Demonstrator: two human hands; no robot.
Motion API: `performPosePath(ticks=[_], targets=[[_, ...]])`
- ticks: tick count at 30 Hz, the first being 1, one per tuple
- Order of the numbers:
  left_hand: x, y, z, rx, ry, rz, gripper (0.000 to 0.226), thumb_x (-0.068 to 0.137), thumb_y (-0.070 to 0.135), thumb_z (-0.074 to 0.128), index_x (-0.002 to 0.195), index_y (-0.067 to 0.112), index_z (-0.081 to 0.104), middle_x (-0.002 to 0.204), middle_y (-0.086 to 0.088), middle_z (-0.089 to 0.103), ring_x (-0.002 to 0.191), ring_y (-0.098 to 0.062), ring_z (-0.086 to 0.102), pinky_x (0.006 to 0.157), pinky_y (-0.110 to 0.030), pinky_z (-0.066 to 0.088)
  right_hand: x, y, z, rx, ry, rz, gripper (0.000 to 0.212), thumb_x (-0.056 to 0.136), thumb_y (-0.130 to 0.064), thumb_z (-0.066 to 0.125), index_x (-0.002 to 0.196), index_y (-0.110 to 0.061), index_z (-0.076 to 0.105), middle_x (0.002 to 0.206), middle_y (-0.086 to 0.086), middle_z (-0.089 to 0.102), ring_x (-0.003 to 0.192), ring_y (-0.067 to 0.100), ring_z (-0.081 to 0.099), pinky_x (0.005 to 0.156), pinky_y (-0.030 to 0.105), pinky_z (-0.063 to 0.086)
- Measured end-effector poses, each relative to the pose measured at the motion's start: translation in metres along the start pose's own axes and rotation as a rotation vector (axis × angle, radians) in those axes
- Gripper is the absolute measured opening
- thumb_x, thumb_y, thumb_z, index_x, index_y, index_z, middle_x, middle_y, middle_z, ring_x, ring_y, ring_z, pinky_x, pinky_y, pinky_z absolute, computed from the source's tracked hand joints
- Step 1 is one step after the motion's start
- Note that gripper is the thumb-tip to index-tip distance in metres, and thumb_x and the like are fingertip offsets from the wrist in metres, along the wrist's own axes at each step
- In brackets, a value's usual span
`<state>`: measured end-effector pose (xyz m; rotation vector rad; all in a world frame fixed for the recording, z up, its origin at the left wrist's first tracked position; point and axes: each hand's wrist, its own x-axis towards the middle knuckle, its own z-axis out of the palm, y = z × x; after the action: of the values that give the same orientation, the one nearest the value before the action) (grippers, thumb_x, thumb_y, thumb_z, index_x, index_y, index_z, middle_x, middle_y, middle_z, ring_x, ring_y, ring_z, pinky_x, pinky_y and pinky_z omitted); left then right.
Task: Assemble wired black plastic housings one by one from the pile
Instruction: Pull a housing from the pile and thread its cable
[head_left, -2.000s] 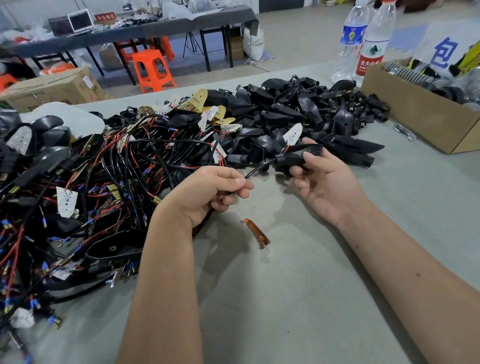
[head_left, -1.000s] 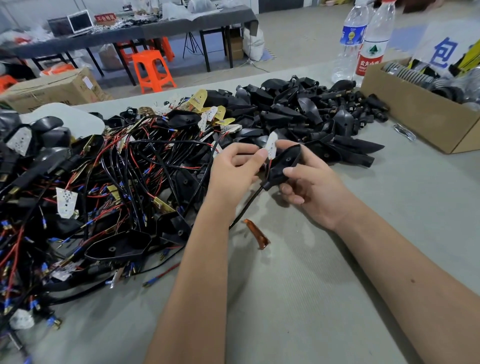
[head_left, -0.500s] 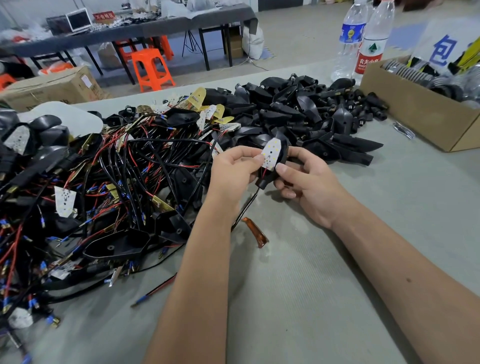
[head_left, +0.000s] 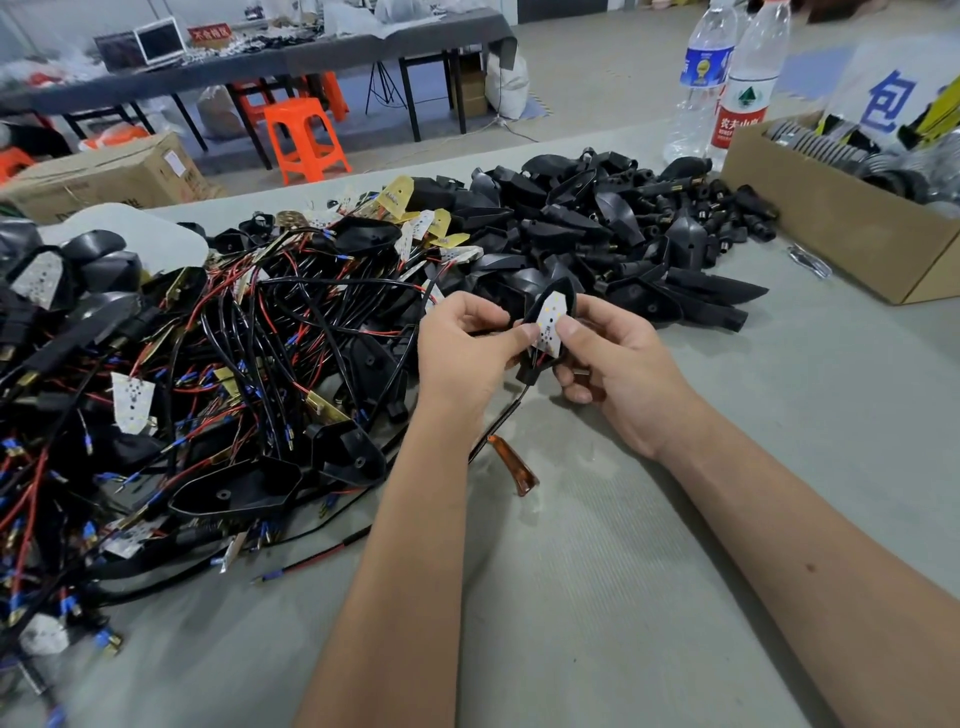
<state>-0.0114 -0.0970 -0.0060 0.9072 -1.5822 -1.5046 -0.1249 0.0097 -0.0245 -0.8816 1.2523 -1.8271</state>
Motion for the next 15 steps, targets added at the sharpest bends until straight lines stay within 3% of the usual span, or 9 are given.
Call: performPosePath(ticks=[3, 5, 10, 15], targets=[[0.001, 0.003, -0.001, 0.031, -0.097, -0.085, 0.022, 0.083, 0.005, 0.082, 0.098, 0.015, 0.069, 0.099, -0.008, 0.076, 0.09, -0.026, 0.076, 0.079, -0.042, 0.063, 0.001, 0.002, -0.001, -0.014, 0.012, -0.009, 0.019, 0.105, -0.011, 0.055, 0.118, -0.011, 0.068, 0.085, 0.007, 0.061, 0.059, 0.014, 0.05, 0.046, 0.021, 0.034], [-0.002, 0.006, 0.001, 0.034, -0.208, -0.121, 0.018, 0.09, 0.008, 0.076, 0.107, 0.014, 0.073, 0.095, -0.008, 0.079, 0.086, -0.027, 0.077, 0.084, -0.048, 0.064, 0.002, 0.002, -0.002, -0.022, 0.014, -0.011, 0.021, 0.105, -0.011, 0.053, 0.114, -0.015, 0.072, 0.081, 0.003, 0.061, 0.059, 0.012, 0.05, 0.046, 0.02, 0.034], [-0.009, 0.013, 0.004, 0.002, -0.289, -0.11, 0.005, 0.093, 0.006, 0.074, 0.097, 0.005, 0.074, 0.078, -0.011, 0.076, 0.069, -0.024, 0.073, 0.073, -0.038, 0.065, 0.0, 0.001, 0.0, -0.107, 0.063, -0.043, 0.024, 0.105, -0.009, 0.051, 0.099, -0.017, 0.073, 0.073, 0.002, 0.057, 0.056, 0.01, 0.047, 0.045, 0.018, 0.033], [-0.006, 0.013, -0.006, 0.123, -0.366, -0.117, 0.011, 0.091, 0.009, 0.077, 0.098, 0.001, 0.073, 0.088, -0.02, 0.076, 0.072, -0.028, 0.073, 0.079, -0.046, 0.063, -0.003, 0.0, 0.003, -0.246, 0.192, -0.14, 0.015, 0.1, -0.003, 0.057, 0.099, -0.002, 0.072, 0.065, 0.005, 0.049, 0.053, 0.01, 0.04, 0.046, 0.023, 0.03]])
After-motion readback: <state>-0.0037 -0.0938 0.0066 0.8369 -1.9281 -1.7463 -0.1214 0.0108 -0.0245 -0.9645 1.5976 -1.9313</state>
